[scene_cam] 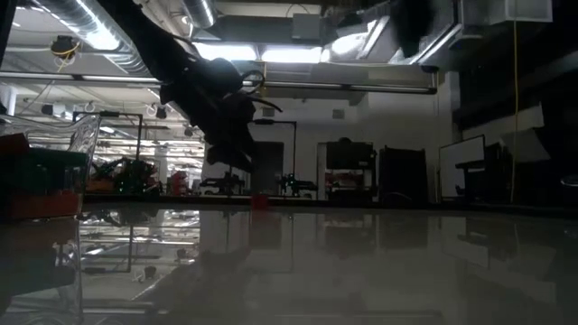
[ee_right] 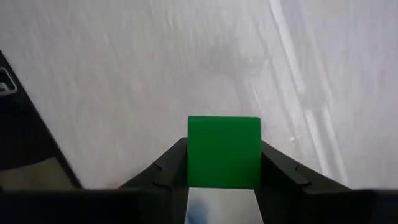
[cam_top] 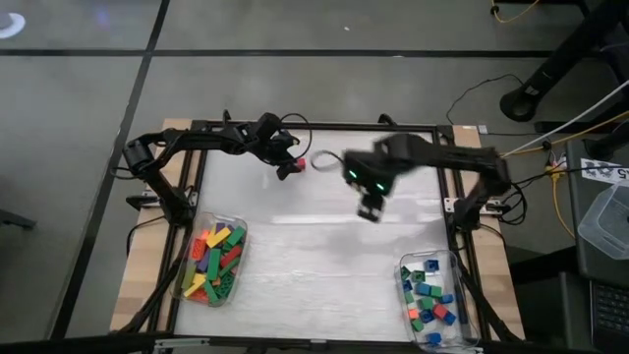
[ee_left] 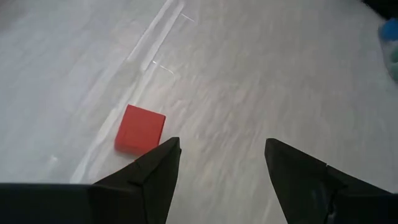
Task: Sort blocks by size
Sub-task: Put the small green wooden block into the right transparent bin, then put the small red wooden block into the right transparent bin
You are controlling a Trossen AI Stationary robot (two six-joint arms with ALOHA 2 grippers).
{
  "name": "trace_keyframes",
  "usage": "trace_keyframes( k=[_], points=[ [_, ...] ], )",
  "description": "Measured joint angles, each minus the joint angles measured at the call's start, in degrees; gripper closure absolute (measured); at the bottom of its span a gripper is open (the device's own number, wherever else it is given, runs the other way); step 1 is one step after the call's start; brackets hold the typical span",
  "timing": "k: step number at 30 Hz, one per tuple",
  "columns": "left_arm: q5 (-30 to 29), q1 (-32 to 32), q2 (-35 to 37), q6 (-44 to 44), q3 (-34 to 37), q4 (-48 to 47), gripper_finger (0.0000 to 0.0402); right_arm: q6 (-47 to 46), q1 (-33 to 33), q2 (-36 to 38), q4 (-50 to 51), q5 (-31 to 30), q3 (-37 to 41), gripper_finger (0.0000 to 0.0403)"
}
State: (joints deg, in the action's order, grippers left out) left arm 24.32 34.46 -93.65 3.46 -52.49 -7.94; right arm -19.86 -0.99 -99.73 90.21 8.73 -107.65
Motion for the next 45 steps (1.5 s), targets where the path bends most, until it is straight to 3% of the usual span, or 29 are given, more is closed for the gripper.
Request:
trace_keyframes(
  k=[6,11,17,23,30,34,37,41,45],
  points=[
    [-1.05,0.02,0.00,-2.06,0.00,-0.03,0.0176,-26.34,16.10,12.10,-0.21,-3.73,16.10,0.0263],
    [-1.08,0.00,-0.02,-1.95,0.00,-0.01,0.0176,-48.22,30.48,15.35,-0.43,-0.93,24.33,0.0263],
    [-1.11,0.02,-0.04,-2.69,0.00,0.04,0.0176,-57.29,42.51,14.62,-6.17,0.68,28.71,0.0262],
    [-1.18,0.02,-0.04,-5.48,0.00,-0.01,0.0176,-66.64,46.42,12.01,-6.71,-0.22,29.99,0.0223],
    [-1.20,0.02,-0.09,-7.01,0.02,-0.73,0.0176,-62.49,46.36,9.45,-6.17,-0.44,30.00,0.0158],
    [-2.05,-0.04,-0.09,-10.29,0.02,-0.96,0.0176,-58.36,46.33,9.47,-6.70,-0.22,30.00,0.0147],
    [-6.59,-0.90,-0.09,-12.88,0.06,-2.17,0.0176,-57.71,46.33,9.58,-6.66,-0.87,30.00,0.0147],
    [-14.44,-2.85,-0.09,-17.58,0.73,-1.66,0.0176,-54.08,46.33,9.58,-6.71,-6.59,30.00,0.0148],
    [-17.36,-4.40,-0.09,-19.44,0.81,-1.49,0.0176,-49.00,45.48,9.58,-6.79,-14.48,30.00,0.0149]
  ],
)
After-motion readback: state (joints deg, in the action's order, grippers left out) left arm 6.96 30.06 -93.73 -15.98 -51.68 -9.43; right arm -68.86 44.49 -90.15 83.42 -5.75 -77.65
